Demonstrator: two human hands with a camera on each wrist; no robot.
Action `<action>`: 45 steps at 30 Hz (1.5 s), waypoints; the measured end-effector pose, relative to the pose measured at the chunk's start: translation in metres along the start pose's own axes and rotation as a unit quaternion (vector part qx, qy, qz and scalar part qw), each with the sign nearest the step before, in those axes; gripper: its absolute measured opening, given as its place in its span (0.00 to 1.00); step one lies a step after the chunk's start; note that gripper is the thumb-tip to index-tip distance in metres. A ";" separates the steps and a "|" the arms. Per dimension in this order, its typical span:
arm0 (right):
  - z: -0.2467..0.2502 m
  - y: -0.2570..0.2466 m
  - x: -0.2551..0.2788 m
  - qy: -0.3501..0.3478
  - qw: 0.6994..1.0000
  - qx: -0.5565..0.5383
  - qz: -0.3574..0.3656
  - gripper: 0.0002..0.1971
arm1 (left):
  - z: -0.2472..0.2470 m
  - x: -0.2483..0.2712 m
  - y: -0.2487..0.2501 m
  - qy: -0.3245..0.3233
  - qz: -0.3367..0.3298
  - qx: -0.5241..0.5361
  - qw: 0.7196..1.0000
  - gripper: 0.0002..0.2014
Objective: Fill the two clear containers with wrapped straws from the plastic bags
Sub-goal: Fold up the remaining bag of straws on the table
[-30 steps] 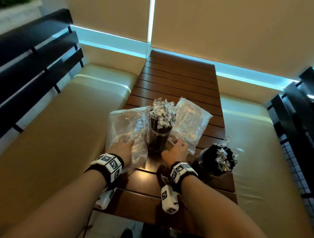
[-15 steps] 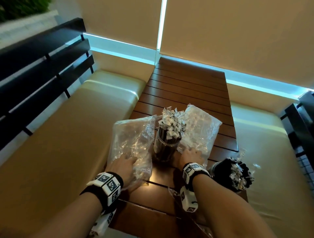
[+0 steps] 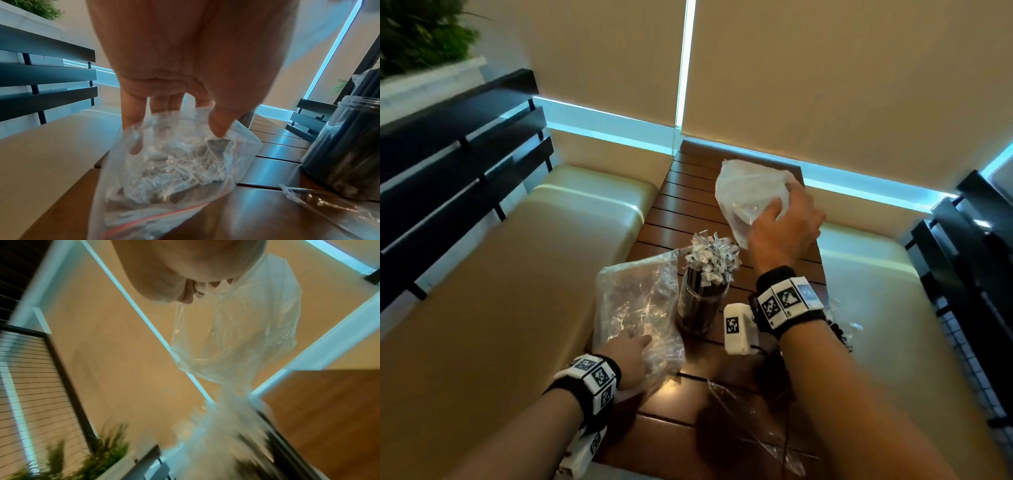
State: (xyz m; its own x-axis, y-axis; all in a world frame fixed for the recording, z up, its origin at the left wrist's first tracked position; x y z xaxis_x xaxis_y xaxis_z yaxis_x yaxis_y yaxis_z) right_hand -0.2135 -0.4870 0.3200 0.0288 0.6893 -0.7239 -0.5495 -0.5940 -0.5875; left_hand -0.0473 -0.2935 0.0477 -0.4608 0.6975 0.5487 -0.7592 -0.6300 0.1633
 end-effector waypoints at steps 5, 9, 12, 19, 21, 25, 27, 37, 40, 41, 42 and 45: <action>0.041 -0.091 -0.029 0.094 0.977 -0.106 0.158 0.18 | 0.030 0.030 0.021 0.039 -0.074 -0.067 0.994 0.25; 0.041 -0.145 -0.008 0.038 0.940 -0.166 0.296 0.17 | 0.115 0.041 -0.027 0.208 -0.002 0.255 0.944 0.33; 0.029 -0.174 0.050 -0.040 0.887 -0.148 0.436 0.13 | 0.145 0.073 -0.081 0.140 0.100 0.689 0.704 0.35; -0.034 -0.128 0.243 -0.404 0.685 0.037 0.605 0.05 | 0.109 0.089 -0.139 0.053 0.106 0.892 0.436 0.55; -0.048 -0.100 0.286 -0.513 0.608 0.088 0.600 0.02 | 0.089 0.083 -0.140 0.047 0.149 0.832 0.532 0.56; -0.064 -0.046 0.342 -0.719 0.520 0.110 0.449 0.08 | 0.064 0.073 -0.135 0.102 0.223 0.610 0.753 0.29; -0.065 -0.030 0.351 -0.788 0.518 0.090 0.321 0.09 | 0.055 0.066 -0.140 0.145 0.244 0.545 0.789 0.12; -0.037 -0.153 0.131 -0.333 0.899 -0.141 0.249 0.34 | 0.168 0.115 -0.096 0.149 0.017 0.651 0.744 0.09; -0.027 -0.202 0.080 -0.342 0.881 -0.059 0.323 0.43 | 0.211 0.142 -0.085 0.205 -0.045 0.616 0.759 0.13; -0.024 -0.212 0.067 -0.341 0.873 -0.024 0.348 0.42 | 0.221 0.150 -0.084 0.238 -0.064 0.608 0.754 0.15; -0.022 -0.219 0.058 -0.345 0.861 0.010 0.374 0.39 | 0.227 0.157 -0.082 0.269 -0.081 0.600 0.749 0.15; -0.017 -0.224 0.065 -0.365 0.815 0.056 0.446 0.18 | 0.224 0.167 -0.078 0.327 -0.113 0.538 0.769 0.13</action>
State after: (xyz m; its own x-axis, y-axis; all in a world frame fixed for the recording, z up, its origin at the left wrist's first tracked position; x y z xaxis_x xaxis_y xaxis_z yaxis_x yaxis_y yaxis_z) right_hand -0.0739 -0.3162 0.3983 -0.9061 0.0908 -0.4131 -0.1534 -0.9808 0.1208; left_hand 0.0378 -0.2050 0.3100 -0.7722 0.6320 -0.0654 -0.1960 -0.1390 0.9707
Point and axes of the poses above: each hand's wrist, its own x-axis away from the middle knuckle, its own z-axis out of the back of the hand, y = z × x, the point moved 8 cm from there along -x, towards the middle knuckle, and after that the axes turned 9 degrees about z, right-handed, at the moved point
